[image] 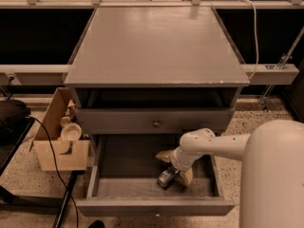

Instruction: Pick redbull can from middle drawer and place on counter

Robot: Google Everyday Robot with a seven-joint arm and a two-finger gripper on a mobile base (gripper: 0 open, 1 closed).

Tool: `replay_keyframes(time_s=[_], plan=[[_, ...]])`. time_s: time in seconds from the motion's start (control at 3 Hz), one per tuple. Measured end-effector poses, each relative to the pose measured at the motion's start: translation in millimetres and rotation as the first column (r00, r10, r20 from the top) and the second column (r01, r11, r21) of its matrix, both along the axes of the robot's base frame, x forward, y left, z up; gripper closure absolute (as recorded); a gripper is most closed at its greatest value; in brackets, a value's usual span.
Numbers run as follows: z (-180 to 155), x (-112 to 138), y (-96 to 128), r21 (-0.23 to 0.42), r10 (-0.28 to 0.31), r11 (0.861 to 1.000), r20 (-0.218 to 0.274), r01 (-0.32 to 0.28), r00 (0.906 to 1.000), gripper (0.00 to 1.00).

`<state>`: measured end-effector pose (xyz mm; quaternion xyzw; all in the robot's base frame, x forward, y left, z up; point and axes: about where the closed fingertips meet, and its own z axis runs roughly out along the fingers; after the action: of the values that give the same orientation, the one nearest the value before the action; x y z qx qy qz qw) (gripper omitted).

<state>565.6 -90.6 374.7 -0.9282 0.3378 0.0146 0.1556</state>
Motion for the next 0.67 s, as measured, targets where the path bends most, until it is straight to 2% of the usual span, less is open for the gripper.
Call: replay_keyframes(time_s=[0.33,0.67], plan=[[-6.3,1.7,-4.4,-0.033,-0.017,0.999,-0.012,0.017,0.9998,0.00],[-11.4,2.2,-5.4,-0.036,-0.024,0.999,-0.032,0.023,0.9992,0.17]])
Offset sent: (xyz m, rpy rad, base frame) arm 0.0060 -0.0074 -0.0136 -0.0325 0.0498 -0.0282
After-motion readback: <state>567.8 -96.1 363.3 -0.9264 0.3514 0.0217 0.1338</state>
